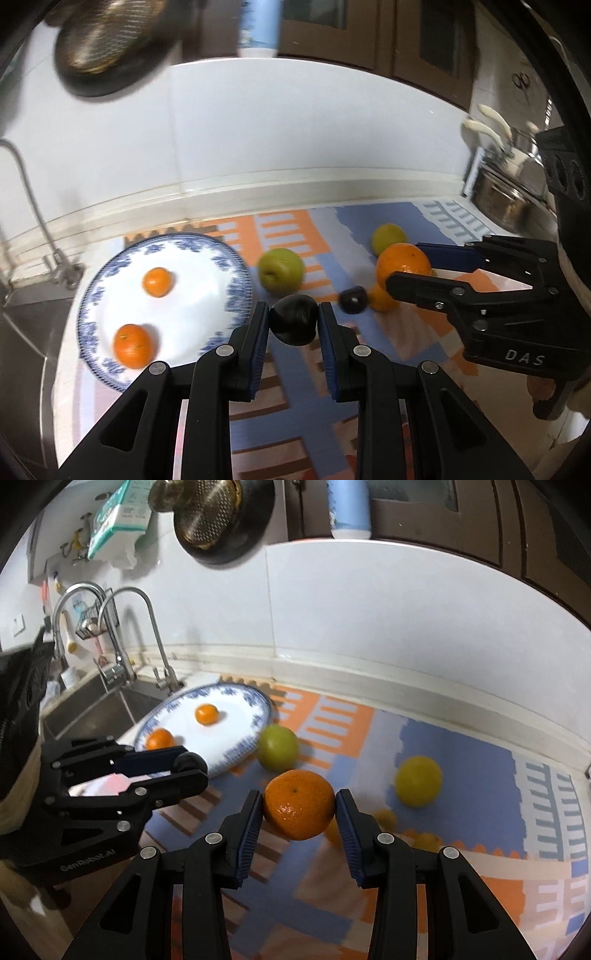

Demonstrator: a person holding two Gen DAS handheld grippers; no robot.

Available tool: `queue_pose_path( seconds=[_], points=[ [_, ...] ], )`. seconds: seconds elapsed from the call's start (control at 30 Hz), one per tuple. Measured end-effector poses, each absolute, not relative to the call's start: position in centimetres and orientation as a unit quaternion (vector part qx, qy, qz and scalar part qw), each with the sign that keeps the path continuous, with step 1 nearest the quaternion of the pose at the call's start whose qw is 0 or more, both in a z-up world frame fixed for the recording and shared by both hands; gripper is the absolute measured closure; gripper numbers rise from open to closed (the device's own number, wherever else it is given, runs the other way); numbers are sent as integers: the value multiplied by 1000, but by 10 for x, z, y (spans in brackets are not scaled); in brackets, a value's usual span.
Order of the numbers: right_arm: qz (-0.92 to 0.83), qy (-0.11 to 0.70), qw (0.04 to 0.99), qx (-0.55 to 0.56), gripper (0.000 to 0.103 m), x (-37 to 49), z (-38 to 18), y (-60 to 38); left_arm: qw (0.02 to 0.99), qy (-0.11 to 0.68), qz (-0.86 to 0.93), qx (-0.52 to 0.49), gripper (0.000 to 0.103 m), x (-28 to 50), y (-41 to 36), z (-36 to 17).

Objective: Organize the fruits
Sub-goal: 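Carry the plum and tangerine onto the plate and open both tools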

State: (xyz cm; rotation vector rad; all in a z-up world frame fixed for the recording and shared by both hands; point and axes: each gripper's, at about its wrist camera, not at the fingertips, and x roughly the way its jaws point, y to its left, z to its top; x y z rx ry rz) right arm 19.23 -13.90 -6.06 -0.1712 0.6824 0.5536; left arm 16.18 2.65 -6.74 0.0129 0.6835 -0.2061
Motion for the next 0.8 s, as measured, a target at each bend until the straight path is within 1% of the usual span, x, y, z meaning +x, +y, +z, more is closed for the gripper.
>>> queue_pose_path(
  seconds=[0.3,0.67,0.8],
  points=[
    [293,313,900,-70,61,192,-48,-103,945,323,-49,-9,76,157,66,-61],
    [334,310,887,-80,61,199,-48,-45,942,334,2,-34,76,172,116,-62],
    [342,313,882,-85,61,207,-50,-25,937,347,13,-27,76,182,129,-67]
  ],
)
